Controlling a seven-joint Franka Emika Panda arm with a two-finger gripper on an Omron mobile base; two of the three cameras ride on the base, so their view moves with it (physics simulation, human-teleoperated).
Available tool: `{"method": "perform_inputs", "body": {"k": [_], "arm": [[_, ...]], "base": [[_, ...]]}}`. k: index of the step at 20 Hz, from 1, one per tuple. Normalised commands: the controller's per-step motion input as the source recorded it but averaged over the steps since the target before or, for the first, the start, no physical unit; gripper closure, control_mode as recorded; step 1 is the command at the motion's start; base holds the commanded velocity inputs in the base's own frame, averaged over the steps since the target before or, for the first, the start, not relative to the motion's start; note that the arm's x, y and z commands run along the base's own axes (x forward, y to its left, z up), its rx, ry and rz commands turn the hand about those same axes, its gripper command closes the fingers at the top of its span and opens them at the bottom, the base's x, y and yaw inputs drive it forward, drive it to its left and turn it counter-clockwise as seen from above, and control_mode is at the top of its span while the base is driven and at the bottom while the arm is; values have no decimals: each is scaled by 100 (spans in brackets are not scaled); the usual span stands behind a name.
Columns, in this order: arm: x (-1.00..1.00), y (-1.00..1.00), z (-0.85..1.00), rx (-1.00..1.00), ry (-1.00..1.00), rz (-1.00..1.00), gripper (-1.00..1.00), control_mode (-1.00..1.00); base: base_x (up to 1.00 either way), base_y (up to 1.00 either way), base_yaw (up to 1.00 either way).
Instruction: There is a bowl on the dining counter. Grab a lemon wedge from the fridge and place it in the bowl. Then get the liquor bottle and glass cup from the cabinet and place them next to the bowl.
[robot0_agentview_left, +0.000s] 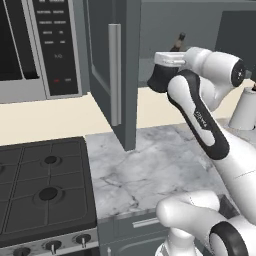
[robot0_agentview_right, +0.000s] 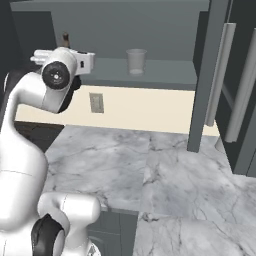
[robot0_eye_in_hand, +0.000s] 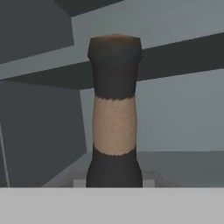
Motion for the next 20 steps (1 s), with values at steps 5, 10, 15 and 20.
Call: {"method": "perform_inputs", "body": {"k": [5,10,15,20], "arm": [[-100,-44,0,5,-7,1,100,-100],[-100,-23,0,2,-8,2,100,-100],[-91,-6,0,0,-5,0,100,-100],[-31,0,0,0,-1,0,100,-100]], "base": [[0,0,0],[0,0,0],[0,0,0],[0,0,0]]}}
